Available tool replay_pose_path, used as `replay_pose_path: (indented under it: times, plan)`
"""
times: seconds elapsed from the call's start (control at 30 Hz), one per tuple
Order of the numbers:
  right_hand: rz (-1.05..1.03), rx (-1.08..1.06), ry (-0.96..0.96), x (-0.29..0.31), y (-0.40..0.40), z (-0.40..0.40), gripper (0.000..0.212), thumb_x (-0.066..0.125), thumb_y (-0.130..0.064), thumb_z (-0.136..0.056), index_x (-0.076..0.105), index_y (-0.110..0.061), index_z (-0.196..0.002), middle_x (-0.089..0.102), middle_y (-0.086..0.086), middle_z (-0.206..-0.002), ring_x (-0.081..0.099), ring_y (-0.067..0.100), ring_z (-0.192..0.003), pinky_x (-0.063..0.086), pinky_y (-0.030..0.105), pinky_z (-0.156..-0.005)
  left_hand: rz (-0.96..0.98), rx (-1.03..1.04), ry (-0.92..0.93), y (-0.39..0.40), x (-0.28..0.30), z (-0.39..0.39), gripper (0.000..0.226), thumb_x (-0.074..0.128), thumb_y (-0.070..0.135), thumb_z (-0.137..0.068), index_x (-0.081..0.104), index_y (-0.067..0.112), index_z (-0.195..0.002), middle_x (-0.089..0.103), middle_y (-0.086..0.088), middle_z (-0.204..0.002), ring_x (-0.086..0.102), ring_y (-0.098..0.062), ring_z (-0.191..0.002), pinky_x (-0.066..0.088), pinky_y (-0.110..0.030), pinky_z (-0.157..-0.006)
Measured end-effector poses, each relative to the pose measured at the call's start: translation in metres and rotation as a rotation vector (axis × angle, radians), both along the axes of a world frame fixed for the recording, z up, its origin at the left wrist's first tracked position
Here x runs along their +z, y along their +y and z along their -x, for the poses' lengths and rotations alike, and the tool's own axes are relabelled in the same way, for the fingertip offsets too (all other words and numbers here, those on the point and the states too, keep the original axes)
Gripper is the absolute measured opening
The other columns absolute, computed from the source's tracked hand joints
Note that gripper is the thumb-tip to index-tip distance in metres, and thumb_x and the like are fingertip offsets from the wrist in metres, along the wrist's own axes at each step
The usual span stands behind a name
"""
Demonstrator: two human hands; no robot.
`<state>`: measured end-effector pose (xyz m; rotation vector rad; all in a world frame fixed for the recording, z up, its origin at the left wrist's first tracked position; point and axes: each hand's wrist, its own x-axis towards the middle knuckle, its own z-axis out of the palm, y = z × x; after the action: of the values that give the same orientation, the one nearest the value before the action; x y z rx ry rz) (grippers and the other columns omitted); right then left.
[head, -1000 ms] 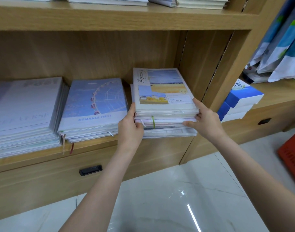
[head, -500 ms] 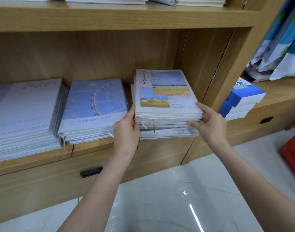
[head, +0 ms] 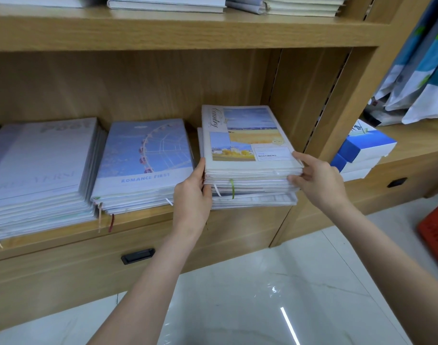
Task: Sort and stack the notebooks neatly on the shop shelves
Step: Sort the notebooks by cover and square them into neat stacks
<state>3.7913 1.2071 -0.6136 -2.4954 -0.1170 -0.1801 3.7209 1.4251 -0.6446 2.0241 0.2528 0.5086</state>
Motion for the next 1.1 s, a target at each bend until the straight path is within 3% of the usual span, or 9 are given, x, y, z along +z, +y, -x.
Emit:
replay_pose_path:
  times: [0.2, 0.3, 0.4, 0.57, 0.73, 0.9, 1.0, 1.1]
  plan:
    - [-0.082, -0.015, -0.005, -0.003, 0.003, 0.007, 0.060, 0.071, -0.022, -0.082, 0.046, -0.028, -0.137, 0.069, 0.007, -0.108, 0.062, 0.020, -0.105, 0.048, 0.034, -0.091, 0.004, 0.005, 0.001, 0.001, -0.004, -0.002, 0.058, 0.049, -0.007, -0.089, 0.035, 0.014, -0.142, 0.063, -0.011, -0.120, 0.060, -0.024, -0.110, 0.040, -0.019, -0.089]
    - [-0.171, 0.008, 0.021, -0.007, 0.004, 0.012, 0.072, 0.077, -0.018, -0.075, 0.043, -0.025, -0.139, 0.065, 0.005, -0.119, 0.062, 0.017, -0.106, 0.048, 0.031, -0.096, 0.045, 0.025, -0.009, -0.001, -0.005, -0.003, 0.059, 0.051, -0.008, -0.088, 0.037, 0.015, -0.141, 0.062, 0.000, -0.119, 0.059, -0.017, -0.112, 0.039, -0.017, -0.090]
    - [-0.233, -0.028, -0.024, -0.010, 0.006, 0.015, 0.071, 0.077, -0.010, -0.074, 0.047, -0.023, -0.137, 0.065, 0.004, -0.118, 0.064, 0.016, -0.103, 0.047, 0.026, -0.093, 0.076, 0.042, -0.042, -0.003, -0.007, -0.003, 0.058, 0.052, -0.008, -0.088, 0.040, 0.015, -0.140, 0.057, 0.012, -0.111, 0.058, -0.010, -0.108, 0.041, -0.017, -0.092]
    - [-0.316, -0.050, -0.056, -0.015, 0.005, 0.014, 0.067, 0.079, -0.010, -0.072, 0.052, -0.020, -0.132, 0.067, 0.005, -0.113, 0.066, 0.015, -0.099, 0.050, 0.032, -0.096, 0.046, 0.077, -0.064, -0.002, -0.010, -0.005, 0.057, 0.053, -0.009, -0.087, 0.042, 0.012, -0.138, 0.065, -0.008, -0.117, 0.062, -0.021, -0.106, 0.040, -0.017, -0.089]
    - [-0.407, -0.057, -0.079, -0.020, 0.004, 0.020, 0.064, 0.078, -0.008, -0.072, 0.054, -0.020, -0.131, 0.066, 0.004, -0.116, 0.065, 0.014, -0.101, 0.049, 0.034, -0.097, 0.003, 0.026, -0.057, 0.001, -0.008, -0.003, 0.059, 0.053, -0.008, -0.088, 0.039, 0.014, -0.140, 0.065, -0.011, -0.117, 0.062, -0.024, -0.107, 0.040, -0.017, -0.089]
    - [-0.488, -0.022, -0.013, -0.023, 0.007, 0.025, 0.079, 0.075, -0.008, -0.076, 0.035, -0.017, -0.143, 0.060, -0.001, -0.123, 0.057, 0.011, -0.112, 0.043, 0.028, -0.101, 0.033, -0.080, 0.016, 0.001, -0.013, -0.004, 0.069, 0.054, -0.004, -0.087, 0.027, 0.019, -0.146, 0.059, 0.008, -0.108, 0.059, -0.013, -0.096, 0.042, -0.018, -0.083]
    - [-0.490, 0.045, 0.040, -0.022, 0.004, 0.022, 0.059, 0.071, -0.008, -0.079, 0.048, -0.012, -0.133, 0.063, -0.003, -0.115, 0.060, 0.015, -0.111, 0.045, 0.032, -0.101, 0.147, -0.085, 0.013, 0.000, -0.016, -0.006, 0.059, 0.053, -0.004, -0.089, 0.036, 0.013, -0.142, 0.052, 0.018, -0.110, 0.056, -0.014, -0.112, 0.041, -0.022, -0.095]
    - [-0.412, 0.073, 0.042, -0.017, 0.002, 0.019, 0.043, 0.068, -0.008, -0.082, 0.056, -0.010, -0.124, 0.066, 0.000, -0.110, 0.063, 0.014, -0.100, 0.046, 0.027, -0.094, 0.077, -0.064, 0.014, 0.001, -0.019, -0.005, 0.056, 0.051, -0.002, -0.090, 0.037, 0.016, -0.142, 0.061, 0.007, -0.110, 0.059, -0.018, -0.111, 0.042, -0.025, -0.095]
